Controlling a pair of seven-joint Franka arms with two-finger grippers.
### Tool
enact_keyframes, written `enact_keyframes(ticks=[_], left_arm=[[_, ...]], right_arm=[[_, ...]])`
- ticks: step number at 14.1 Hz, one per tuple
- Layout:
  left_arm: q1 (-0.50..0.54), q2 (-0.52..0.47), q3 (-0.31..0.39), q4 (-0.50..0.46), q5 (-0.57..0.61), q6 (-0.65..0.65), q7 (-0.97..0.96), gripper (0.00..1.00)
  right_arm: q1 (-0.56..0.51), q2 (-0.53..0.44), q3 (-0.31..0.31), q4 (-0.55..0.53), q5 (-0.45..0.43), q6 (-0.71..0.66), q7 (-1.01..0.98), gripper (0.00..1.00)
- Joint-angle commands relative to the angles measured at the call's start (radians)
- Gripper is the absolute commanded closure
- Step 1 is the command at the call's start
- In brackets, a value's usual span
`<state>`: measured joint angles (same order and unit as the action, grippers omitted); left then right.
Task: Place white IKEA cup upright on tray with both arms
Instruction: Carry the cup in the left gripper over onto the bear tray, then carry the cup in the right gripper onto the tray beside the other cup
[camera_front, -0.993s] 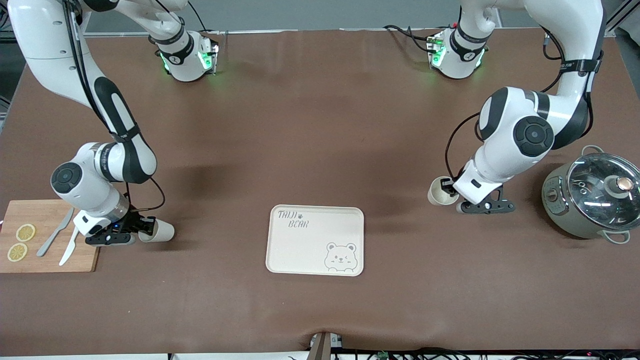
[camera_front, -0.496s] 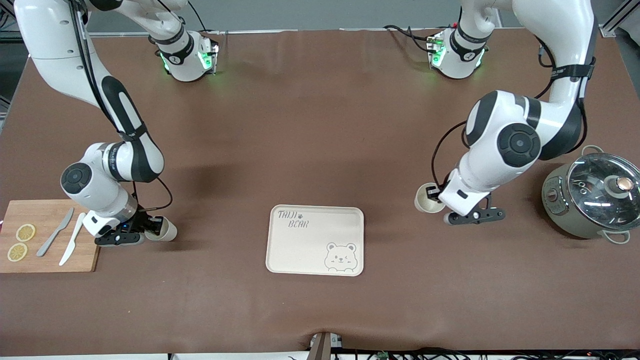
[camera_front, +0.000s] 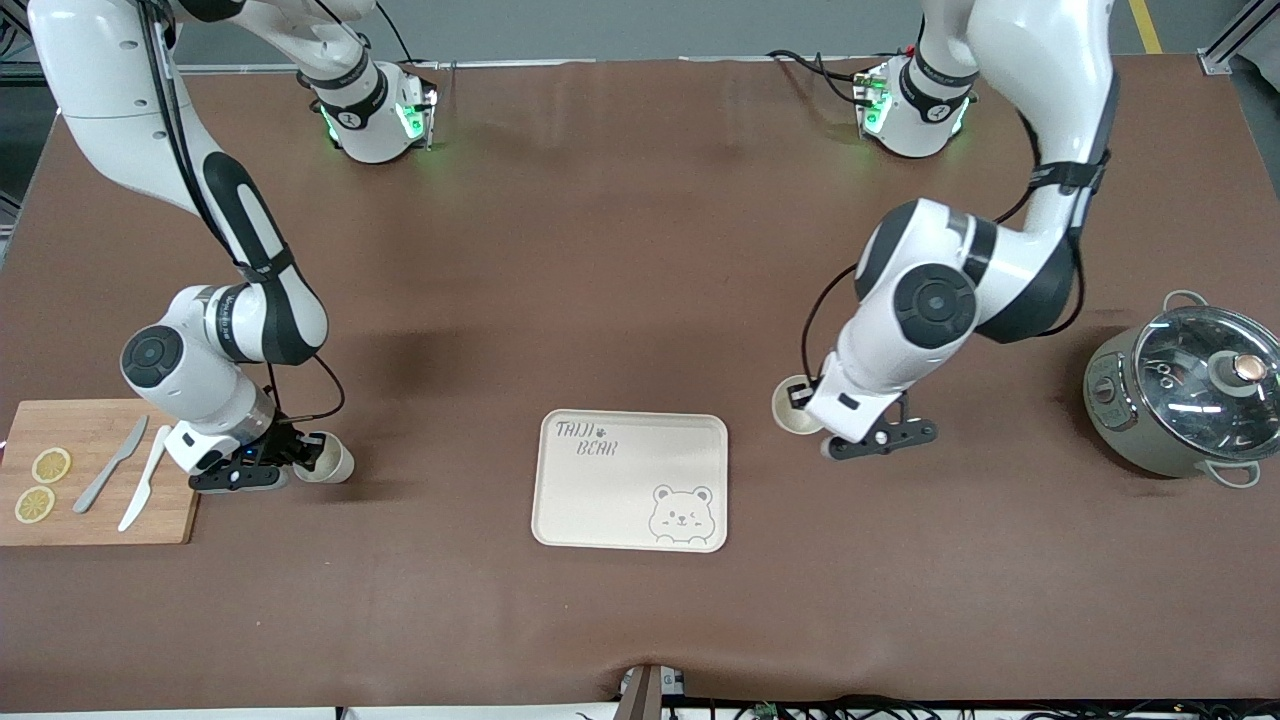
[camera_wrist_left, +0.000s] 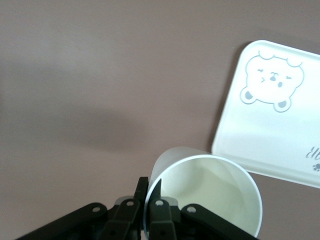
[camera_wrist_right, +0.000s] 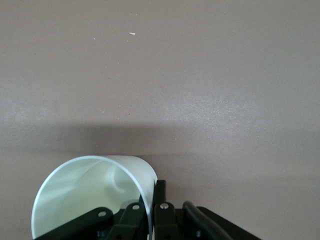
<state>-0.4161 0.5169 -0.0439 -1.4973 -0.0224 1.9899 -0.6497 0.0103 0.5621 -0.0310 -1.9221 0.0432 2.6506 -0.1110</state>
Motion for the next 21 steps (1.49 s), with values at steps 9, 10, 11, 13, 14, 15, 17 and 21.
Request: enact_keyframes(ticks=[9, 10, 11, 13, 14, 15, 17, 21], left_arm=[[-0.104, 0.176, 0.015, 0.192, -0.007, 0.061, -0.175, 1.00], [-0.107, 0.187, 0.015, 0.193, -0.007, 0.093, -0.192, 1.00], [-0.122, 0.198, 0.016, 0.193, -0.005, 0.119, -0.209, 1.00], [-0.141, 0.219, 0.025, 0.192, -0.004, 0.158, -0.234, 1.00], [-0.154, 0.233, 0.036, 0.192, -0.004, 0.173, -0.238, 1.00], [-0.165, 0.247, 0.044, 0.192, -0.004, 0.191, -0.246, 1.00], [-0.176, 0.276, 0.045, 0.192, -0.002, 0.233, -0.269, 1.00], [-0.190, 0.311, 0.055, 0.190, -0.001, 0.297, -0.292, 1.00]], right_arm=[[0.002, -0.039, 0.000, 0.153, 0.006, -0.273, 0.005, 1.00], [0.002, -0.047, 0.002, 0.175, 0.006, -0.309, 0.005, 1.00], [0.005, -0.053, 0.002, 0.201, 0.006, -0.346, 0.005, 1.00], [0.007, -0.062, 0.003, 0.245, 0.015, -0.415, 0.007, 1.00], [0.008, -0.071, 0.016, 0.262, 0.033, -0.446, 0.014, 1.00], [0.011, -0.085, 0.025, 0.279, 0.055, -0.474, 0.049, 1.00], [0.057, -0.108, 0.036, 0.304, 0.058, -0.529, 0.173, 1.00], [0.200, -0.114, 0.036, 0.313, 0.058, -0.546, 0.465, 1.00]])
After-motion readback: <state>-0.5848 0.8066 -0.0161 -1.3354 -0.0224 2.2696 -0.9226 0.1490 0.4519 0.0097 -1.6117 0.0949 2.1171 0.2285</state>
